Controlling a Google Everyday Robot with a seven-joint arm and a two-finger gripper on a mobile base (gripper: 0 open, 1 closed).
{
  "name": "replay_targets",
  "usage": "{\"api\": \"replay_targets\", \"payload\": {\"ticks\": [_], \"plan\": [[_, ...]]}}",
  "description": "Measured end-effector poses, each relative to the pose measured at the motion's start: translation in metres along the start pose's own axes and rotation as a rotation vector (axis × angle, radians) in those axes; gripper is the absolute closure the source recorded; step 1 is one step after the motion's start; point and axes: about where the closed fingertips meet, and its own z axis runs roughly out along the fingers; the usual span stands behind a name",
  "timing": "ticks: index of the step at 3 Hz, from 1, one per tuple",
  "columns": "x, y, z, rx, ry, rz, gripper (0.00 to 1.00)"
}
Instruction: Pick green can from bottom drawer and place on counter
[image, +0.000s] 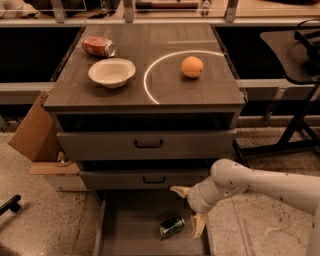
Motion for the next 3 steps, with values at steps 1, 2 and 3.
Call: {"api": "replay_targets", "payload": {"ticks": [1,2,3], "plan": [[0.026,0.003,0.02,0.026,-0.003,-0.002,0.0],[0.063,0.005,0.056,0.048,-0.06,0.006,0.0],[0.09,0.004,0.089,0.058,-0.112,0.03,0.0]]}}
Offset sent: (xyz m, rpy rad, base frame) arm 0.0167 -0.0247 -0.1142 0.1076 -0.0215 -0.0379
